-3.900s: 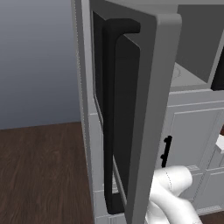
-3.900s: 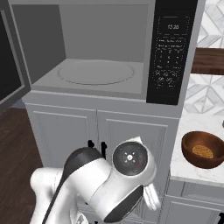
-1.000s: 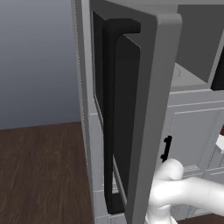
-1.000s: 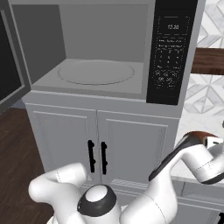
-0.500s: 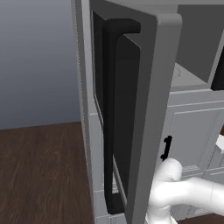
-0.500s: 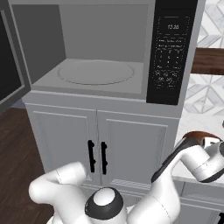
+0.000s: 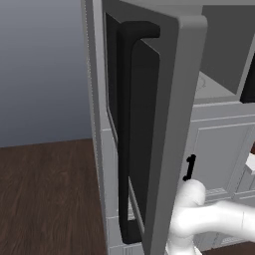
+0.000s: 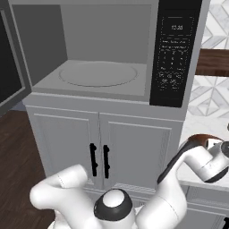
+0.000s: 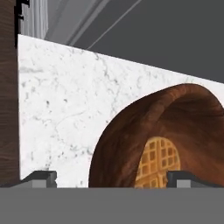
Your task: Open the microwave, place the bowl with waffle inside the microwave, then close the microwave door and turn it on.
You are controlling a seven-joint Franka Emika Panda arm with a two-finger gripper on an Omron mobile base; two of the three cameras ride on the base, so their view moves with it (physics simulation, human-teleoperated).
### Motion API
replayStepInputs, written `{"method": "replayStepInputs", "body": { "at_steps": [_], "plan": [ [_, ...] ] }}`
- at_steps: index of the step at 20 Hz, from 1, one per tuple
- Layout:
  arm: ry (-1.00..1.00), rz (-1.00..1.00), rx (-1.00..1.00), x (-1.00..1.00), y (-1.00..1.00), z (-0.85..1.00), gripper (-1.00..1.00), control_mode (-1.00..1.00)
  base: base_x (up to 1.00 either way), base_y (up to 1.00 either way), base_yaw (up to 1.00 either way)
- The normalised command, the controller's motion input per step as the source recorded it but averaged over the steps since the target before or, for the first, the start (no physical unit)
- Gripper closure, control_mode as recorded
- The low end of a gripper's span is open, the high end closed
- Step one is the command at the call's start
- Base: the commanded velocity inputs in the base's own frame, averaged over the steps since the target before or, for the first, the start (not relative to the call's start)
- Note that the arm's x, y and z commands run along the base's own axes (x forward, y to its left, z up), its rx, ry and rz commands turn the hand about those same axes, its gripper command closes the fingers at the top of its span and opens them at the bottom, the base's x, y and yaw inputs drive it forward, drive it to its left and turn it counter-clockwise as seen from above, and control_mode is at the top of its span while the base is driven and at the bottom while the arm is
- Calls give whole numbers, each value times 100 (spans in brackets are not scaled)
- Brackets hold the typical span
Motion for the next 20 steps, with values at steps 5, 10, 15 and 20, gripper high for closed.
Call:
{"method": "replayStepInputs", "body": {
  "at_steps": [5,10,15,20],
  "plan": [
    [11,-1,0,30,-10,-21,-100,-100,0,0,0],
    [8,0,0,25,-17,-21,-100,-100,0,0,0],
    [4,0,0,14,-9,-20,100,-100,0,0,0],
    [5,-1,0,6,0,-25,100,-100,0,0,0]
  ]
}}
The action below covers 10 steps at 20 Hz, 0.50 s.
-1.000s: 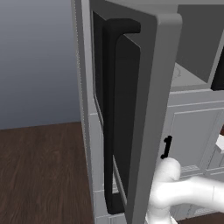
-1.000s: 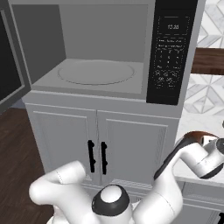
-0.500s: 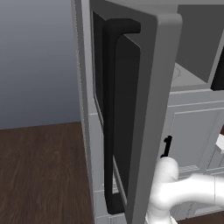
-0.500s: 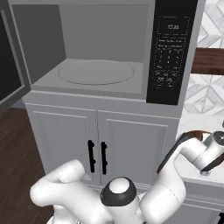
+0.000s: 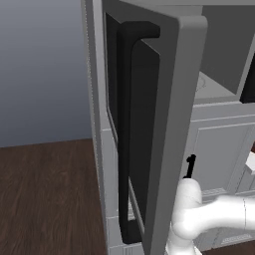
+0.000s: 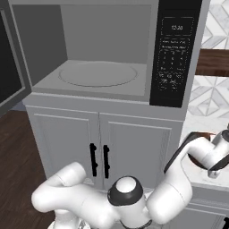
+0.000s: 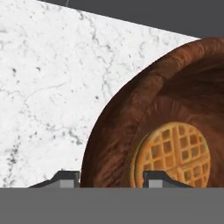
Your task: Open the microwave, place the bowl with waffle inside the microwave, then close the microwave door and turn it on.
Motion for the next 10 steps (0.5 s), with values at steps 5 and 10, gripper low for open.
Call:
{"method": "replayStepInputs", "body": {
  "at_steps": [5,10],
  "plan": [
    [3,0,0,0,-23,-25,100,-100,0,0,0],
    [4,-1,1,0,-28,-24,100,-100,0,0,0]
  ]
}}
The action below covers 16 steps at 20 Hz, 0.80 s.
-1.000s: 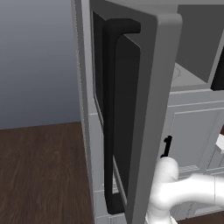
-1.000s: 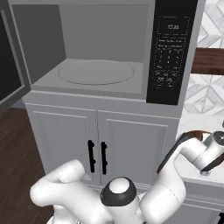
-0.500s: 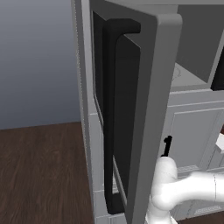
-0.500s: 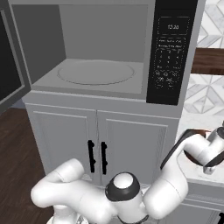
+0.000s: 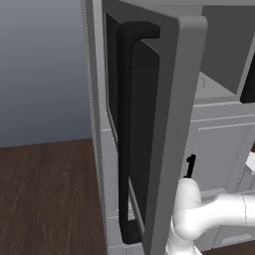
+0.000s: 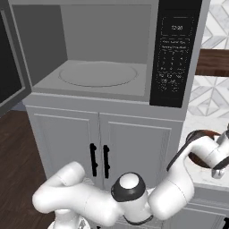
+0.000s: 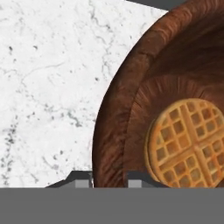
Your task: Open the microwave, place the bowl with waffle inside the microwave, then close the microwave door and turn it on.
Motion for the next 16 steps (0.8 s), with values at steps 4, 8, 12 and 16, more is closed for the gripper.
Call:
{"method": "replayStepInputs", "body": {
  "at_steps": [4,8,12,16],
  "plan": [
    [-6,-6,16,-32,-55,-1,100,-100,0,0,0],
    [-27,-9,22,-83,-51,0,100,-100,0,0,0],
    [-33,-15,9,-100,-5,0,100,-100,0,0,0],
    [-15,-21,0,-100,18,0,100,-100,0,0,0]
  ]
}}
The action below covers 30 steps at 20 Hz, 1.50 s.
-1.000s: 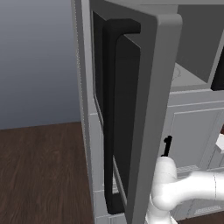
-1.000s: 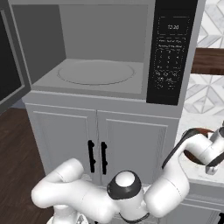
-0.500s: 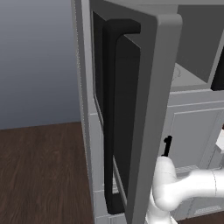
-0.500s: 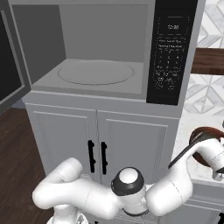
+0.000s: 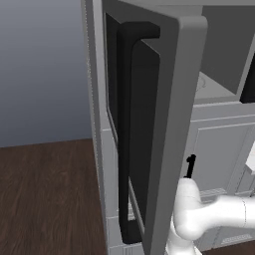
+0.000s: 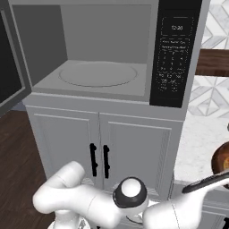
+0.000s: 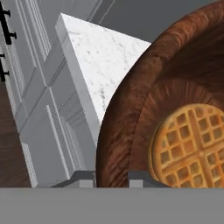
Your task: Open the microwave, place the bowl with waffle inside the microwave, then close the microwave door and turn it on.
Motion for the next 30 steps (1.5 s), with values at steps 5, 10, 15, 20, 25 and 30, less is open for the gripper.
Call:
{"method": "replayStepInputs", "body": {
  "at_steps": [5,10,15,20,25,30],
  "plan": [
    [-4,-22,-3,-100,51,0,100,-100,0,0,0],
    [0,-19,-20,-92,97,0,100,-100,0,0,0],
    [1,-21,-29,-31,100,0,100,-100,0,0,0],
    [12,-16,-41,13,100,-12,100,-100,0,0,0],
    [6,-14,-39,17,100,-5,100,-100,0,0,0],
    [0,-21,-29,0,100,26,100,-100,0,0,0]
  ]
}}
